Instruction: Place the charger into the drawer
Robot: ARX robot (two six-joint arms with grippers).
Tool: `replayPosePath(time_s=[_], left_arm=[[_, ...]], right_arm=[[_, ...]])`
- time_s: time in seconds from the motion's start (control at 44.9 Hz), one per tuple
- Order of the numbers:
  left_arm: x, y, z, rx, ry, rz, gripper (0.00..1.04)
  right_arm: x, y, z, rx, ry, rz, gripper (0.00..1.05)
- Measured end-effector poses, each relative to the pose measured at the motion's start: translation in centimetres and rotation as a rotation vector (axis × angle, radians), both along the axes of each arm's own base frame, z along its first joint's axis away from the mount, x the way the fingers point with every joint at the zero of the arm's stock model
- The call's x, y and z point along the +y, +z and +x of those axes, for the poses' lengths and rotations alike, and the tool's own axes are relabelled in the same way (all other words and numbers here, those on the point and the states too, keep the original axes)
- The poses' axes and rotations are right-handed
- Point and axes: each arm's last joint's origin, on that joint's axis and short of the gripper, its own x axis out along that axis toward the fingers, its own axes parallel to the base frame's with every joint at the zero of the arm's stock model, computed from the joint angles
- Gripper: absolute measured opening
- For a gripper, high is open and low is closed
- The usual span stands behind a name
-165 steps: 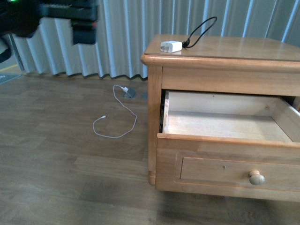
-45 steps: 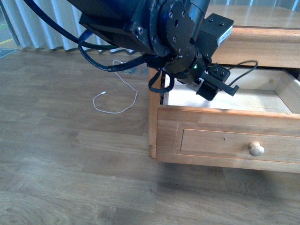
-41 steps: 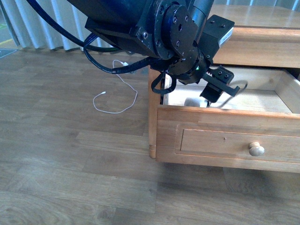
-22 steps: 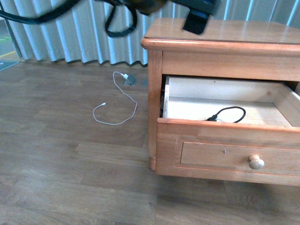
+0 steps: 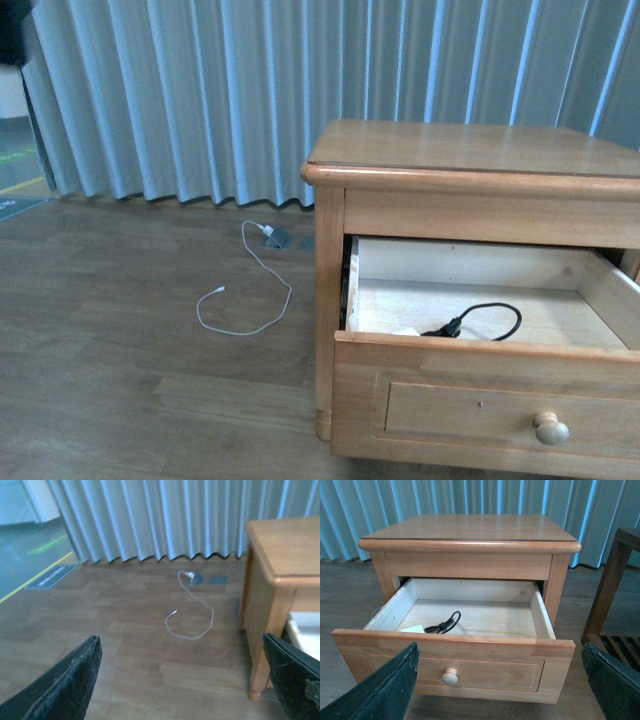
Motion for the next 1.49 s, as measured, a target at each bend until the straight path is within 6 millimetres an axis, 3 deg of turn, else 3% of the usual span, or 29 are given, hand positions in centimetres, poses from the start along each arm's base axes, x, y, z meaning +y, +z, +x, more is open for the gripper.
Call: replayPosePath(time_s=[0.111, 0.267, 0.535, 0.691, 0.802, 0.869, 1.025, 1.225, 1.493], left_arm=[[1.6, -3.7, -3.7, 0.061, 0.075, -0.053, 0.99], [3.2, -7.0, -6.5, 0.104, 0.153, -0.144, 0.99], [3.3, -7.0, -6.7, 0.080, 0.157, -0.214, 0.98], [4.5, -8.1, -7.2, -0.018, -0.137, -0.183, 0.70], [5.3, -9.0, -7.5, -0.016, -0.155, -0.157, 0.52], [5.9, -9.7, -7.7, -0.014, -0.154, -0.149, 0.34], [6.7, -10.6, -8.1, -0.017, -0.152, -0.142, 0.04], [8.1, -11.5, -8.6, -0.020, -0.138, -0.138, 0.04], [8.2, -12.8, -9.8, -0.016, -0.144, -0.138, 0.04]], right_arm=[[0.0, 0.0, 0.0, 0.000, 0.000, 0.000, 0.96], [0.0, 0.0, 0.0, 0.000, 0.000, 0.000, 0.96], [0.0, 0.0, 0.0, 0.000, 0.000, 0.000, 0.96], [0.0, 0.0, 0.0, 0.000, 0.001, 0.000, 0.96], [0.0, 0.0, 0.0, 0.000, 0.001, 0.000, 0.96], [0.0, 0.0, 0.0, 0.000, 0.001, 0.000, 0.96], [0.0, 0.0, 0.0, 0.000, 0.001, 0.000, 0.96], [0.0, 0.0, 0.0, 0.000, 0.001, 0.000, 0.96], [0.0, 0.0, 0.0, 0.000, 0.001, 0.000, 0.96]])
